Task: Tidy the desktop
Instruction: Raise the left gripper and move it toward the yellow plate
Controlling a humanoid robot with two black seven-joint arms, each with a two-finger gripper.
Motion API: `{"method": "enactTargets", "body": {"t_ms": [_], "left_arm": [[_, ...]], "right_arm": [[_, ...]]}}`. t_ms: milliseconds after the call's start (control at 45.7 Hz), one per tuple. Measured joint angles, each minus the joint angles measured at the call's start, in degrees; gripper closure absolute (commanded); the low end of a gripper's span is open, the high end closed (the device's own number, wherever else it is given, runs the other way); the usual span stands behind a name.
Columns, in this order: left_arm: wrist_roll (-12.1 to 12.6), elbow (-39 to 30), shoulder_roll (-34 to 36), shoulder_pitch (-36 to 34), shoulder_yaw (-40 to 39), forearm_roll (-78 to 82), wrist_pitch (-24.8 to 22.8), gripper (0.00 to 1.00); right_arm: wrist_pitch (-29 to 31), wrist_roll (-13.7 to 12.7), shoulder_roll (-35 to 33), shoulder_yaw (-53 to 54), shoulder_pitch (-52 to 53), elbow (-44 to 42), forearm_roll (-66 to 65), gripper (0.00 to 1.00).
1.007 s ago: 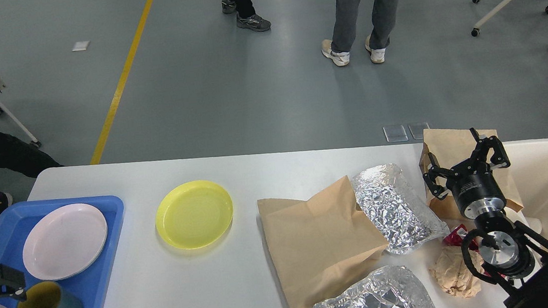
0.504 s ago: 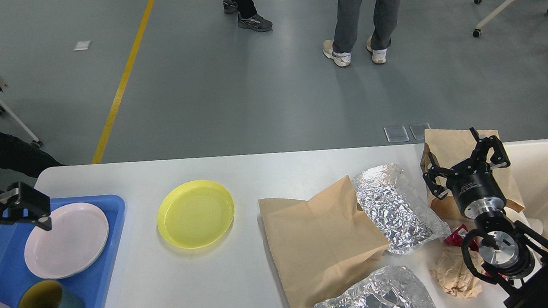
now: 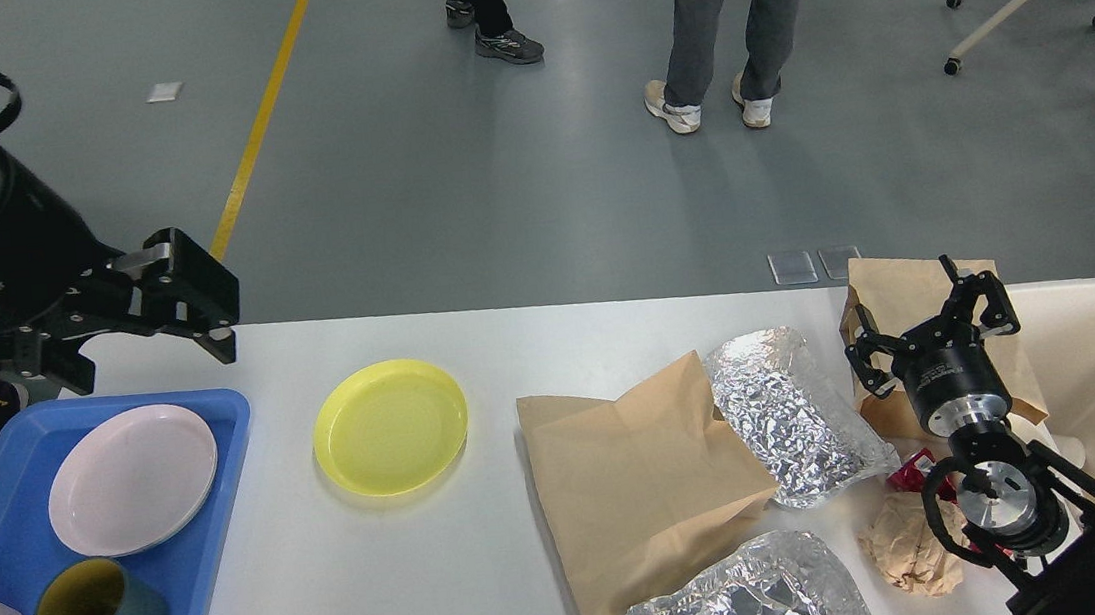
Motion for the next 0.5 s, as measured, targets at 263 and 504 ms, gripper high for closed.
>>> {"method": "enactTargets", "body": {"t_ms": [263, 504], "left_arm": [[-0.07, 1.71, 1.73, 2.99, -0.92, -0.7, 1.19, 0.06], [-0.02, 6.09, 6.85, 15.4, -1.03, -0.82, 5.78, 0.07]], "right_arm": [[0.0, 0.0, 0.01, 0.0, 0.0, 0.01, 0.0, 0.0], [0.01, 0.0, 0.01, 0.0, 0.0, 0.02, 0.0, 0.0]]}}
